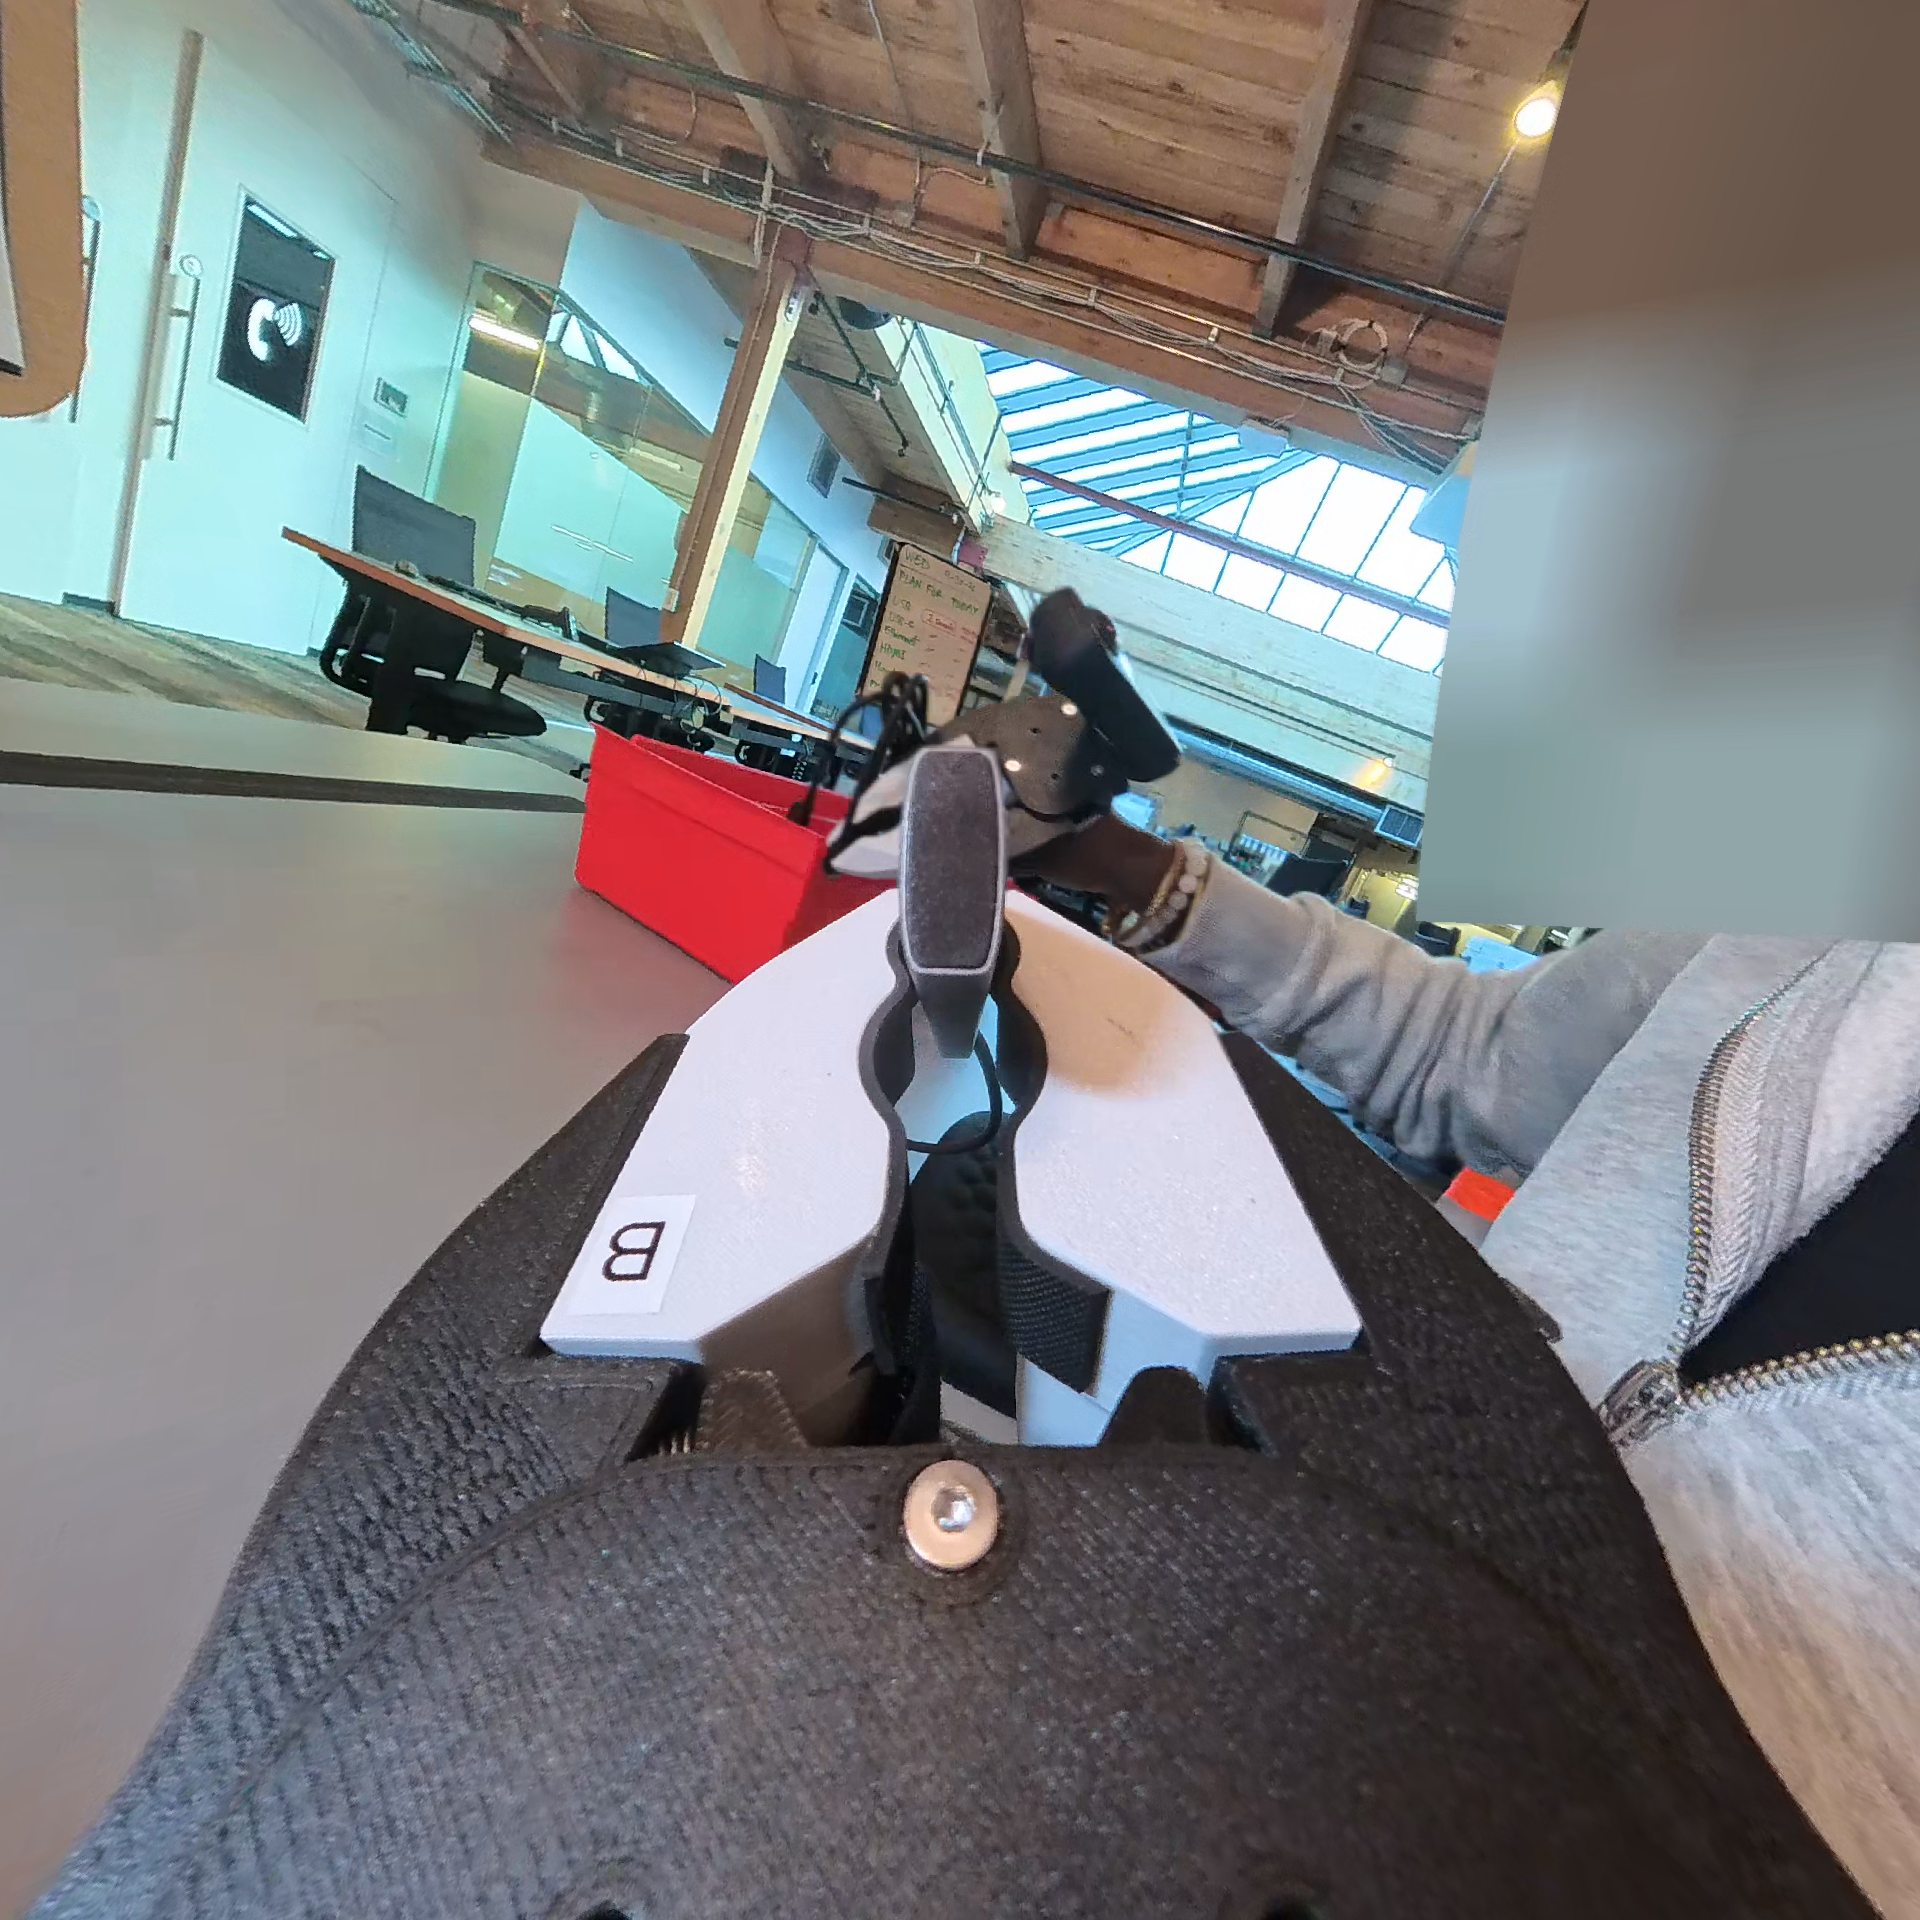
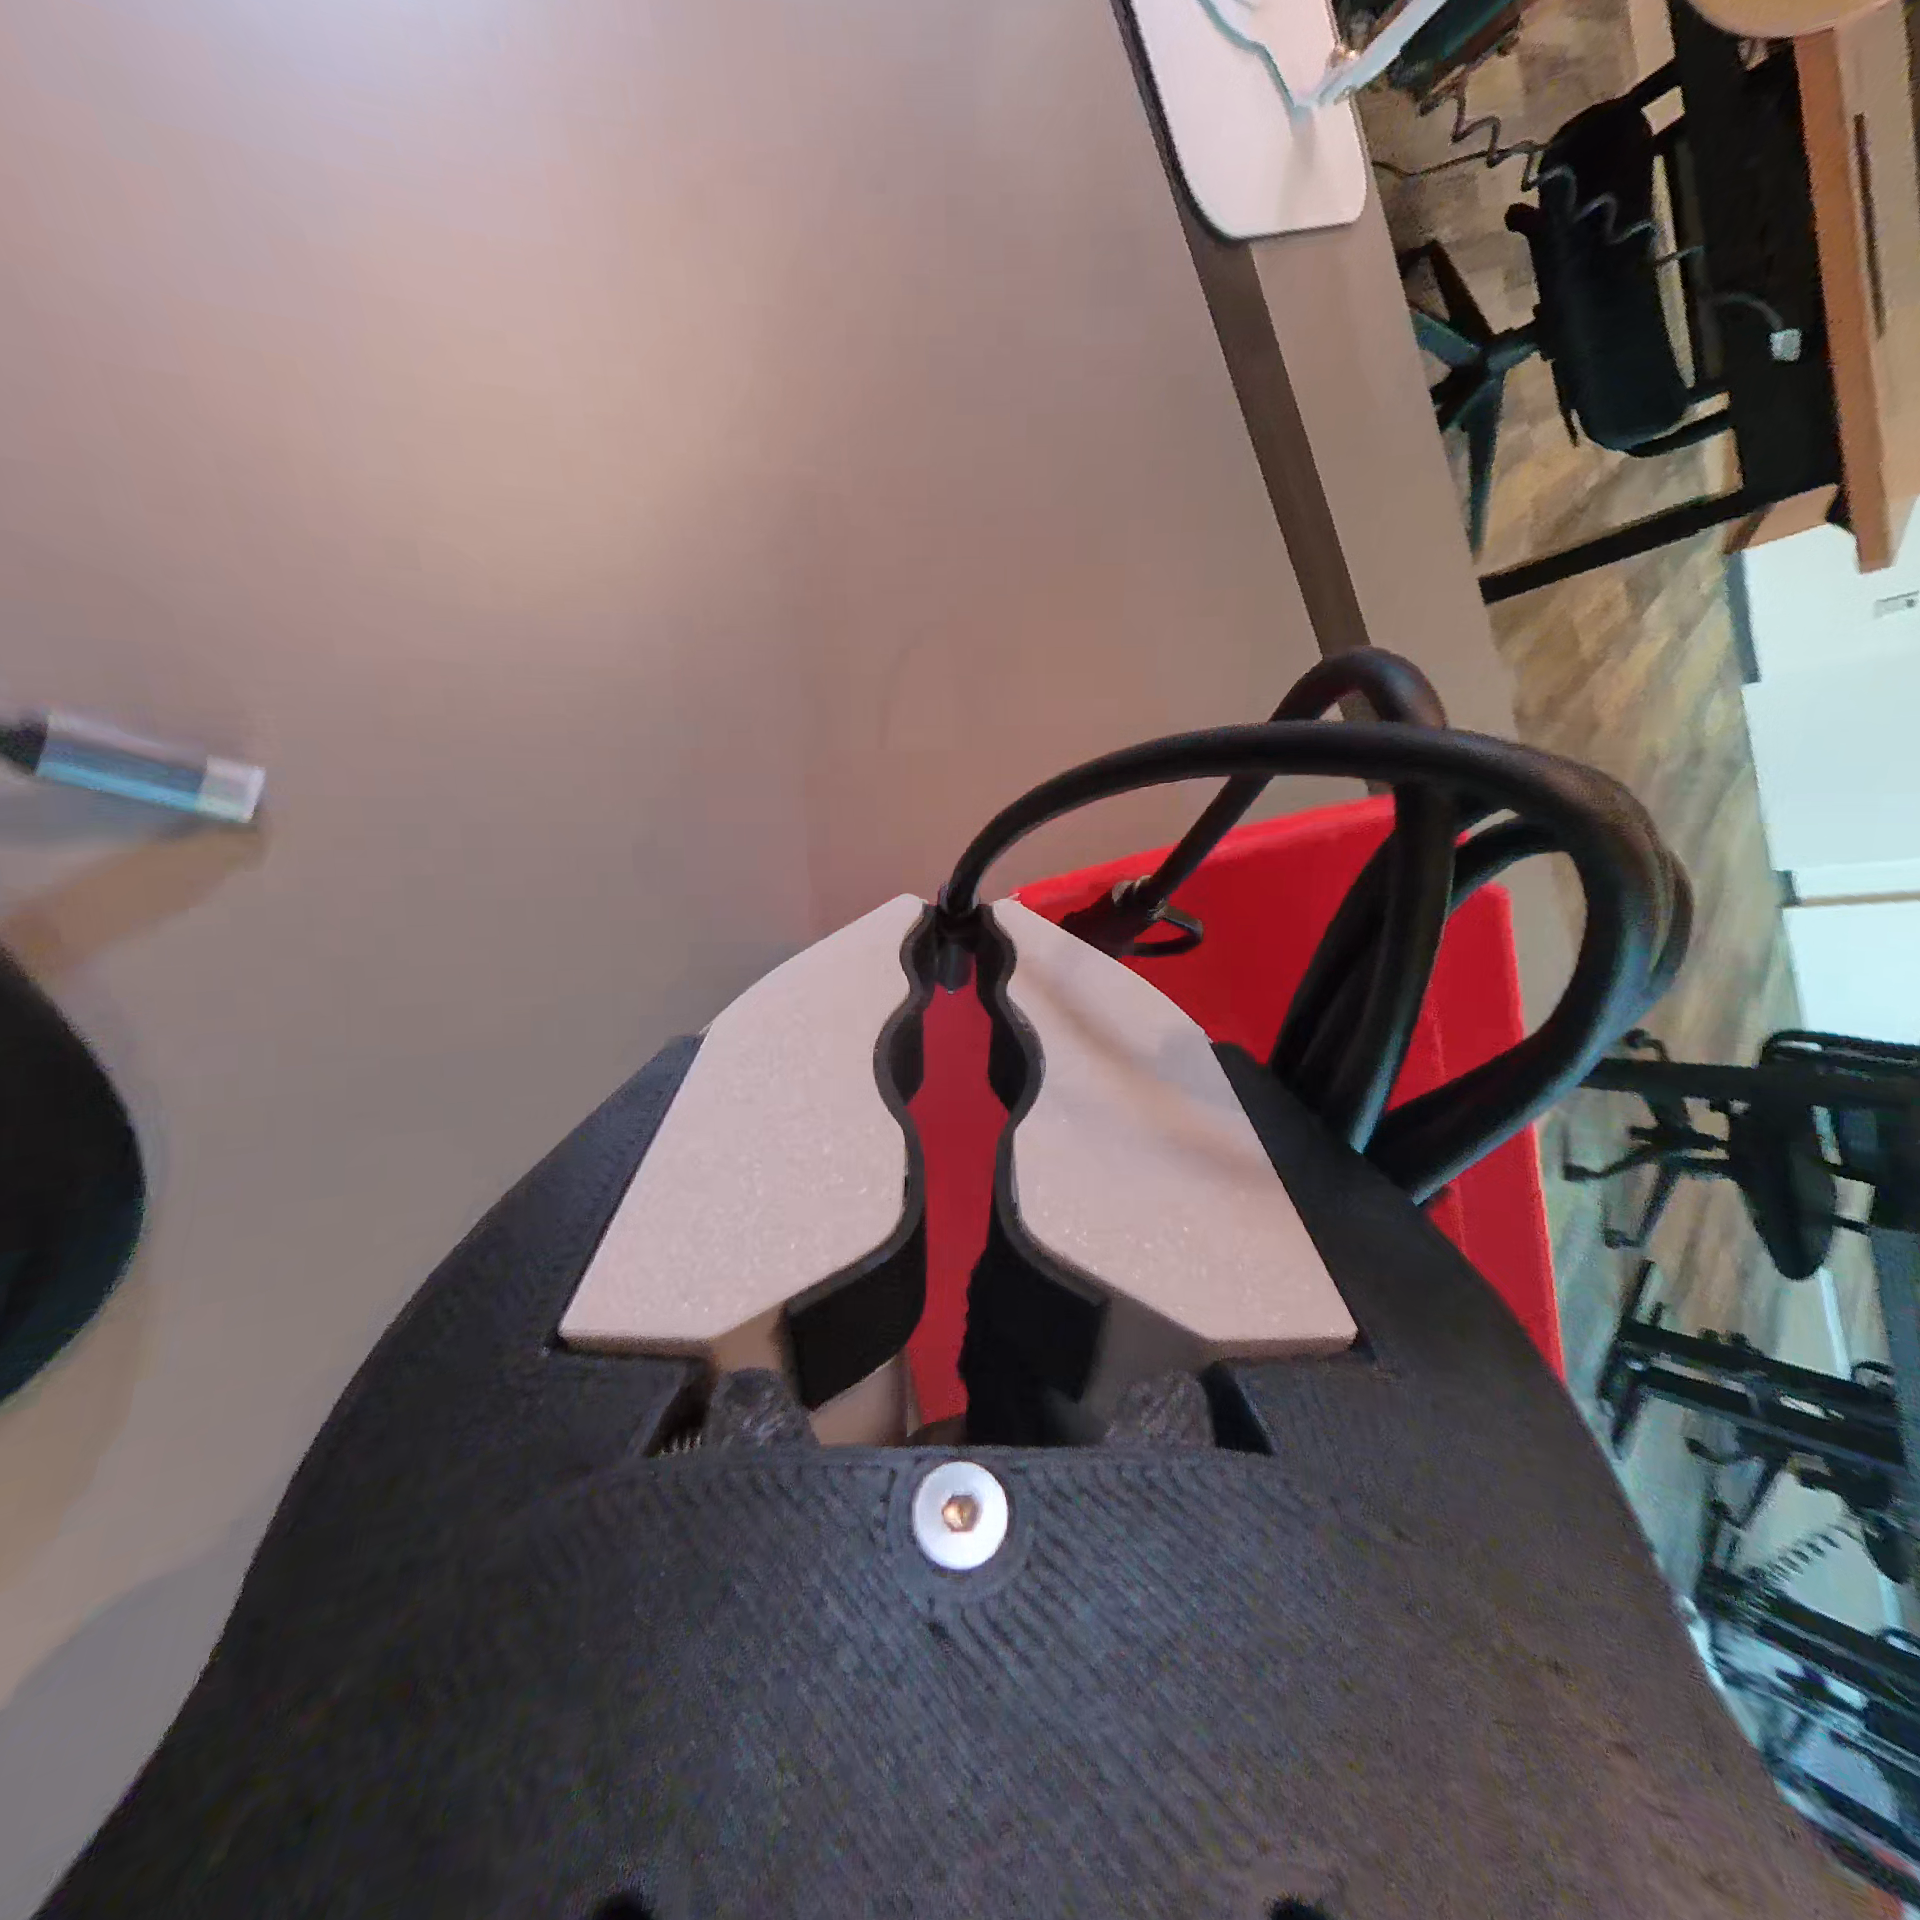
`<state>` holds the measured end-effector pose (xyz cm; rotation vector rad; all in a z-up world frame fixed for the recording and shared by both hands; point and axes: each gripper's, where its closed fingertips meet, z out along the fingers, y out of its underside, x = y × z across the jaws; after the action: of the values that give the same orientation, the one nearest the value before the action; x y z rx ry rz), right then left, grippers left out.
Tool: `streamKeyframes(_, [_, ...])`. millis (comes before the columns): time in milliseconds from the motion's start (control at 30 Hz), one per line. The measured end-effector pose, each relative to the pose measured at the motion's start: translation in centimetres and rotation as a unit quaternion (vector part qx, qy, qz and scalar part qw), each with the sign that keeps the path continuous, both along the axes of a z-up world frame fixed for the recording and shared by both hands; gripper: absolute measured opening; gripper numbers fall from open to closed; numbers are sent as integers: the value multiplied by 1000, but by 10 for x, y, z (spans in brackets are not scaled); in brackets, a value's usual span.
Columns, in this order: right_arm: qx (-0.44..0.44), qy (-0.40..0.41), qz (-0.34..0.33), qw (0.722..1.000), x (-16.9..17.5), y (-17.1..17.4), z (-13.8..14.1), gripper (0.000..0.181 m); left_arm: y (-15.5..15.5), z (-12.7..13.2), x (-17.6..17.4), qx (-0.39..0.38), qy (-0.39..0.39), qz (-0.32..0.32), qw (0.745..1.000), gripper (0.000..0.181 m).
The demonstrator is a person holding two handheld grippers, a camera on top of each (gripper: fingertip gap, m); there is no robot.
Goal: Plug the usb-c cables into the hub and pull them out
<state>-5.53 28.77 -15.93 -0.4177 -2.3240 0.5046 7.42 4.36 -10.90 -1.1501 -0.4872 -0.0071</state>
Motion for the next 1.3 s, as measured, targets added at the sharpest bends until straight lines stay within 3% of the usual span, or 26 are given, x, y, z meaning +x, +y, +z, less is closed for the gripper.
streamKeyframes(200, [-26,-28,-8,999,-53,-18,4,7,-1,0,-1,4,-3,-2,1000,11])
streamKeyframes(400, [-68,-45,-27,996,-102,-13,11,7,-1,1,-1,7,-4,-3,1000,11])
streamKeyframes(533, [-170,-22,-34,985,-108,-4,64,7,-1,1,-1,8,-6,-4,1000,11])
streamKeyframes(700, [-254,11,-46,966,-89,33,143,7,-1,1,0,8,-4,-4,1000,11])
streamKeyframes(867, [-342,-19,-71,937,-66,74,176,7,-1,1,0,5,0,-3,1000,11])
streamKeyframes(1067, [-453,-136,-121,873,-50,105,142,7,0,1,1,3,2,-2,1000,11])
streamKeyframes(1300, [-386,-272,-211,856,-17,146,69,7,0,0,0,3,0,-3,1000,11])
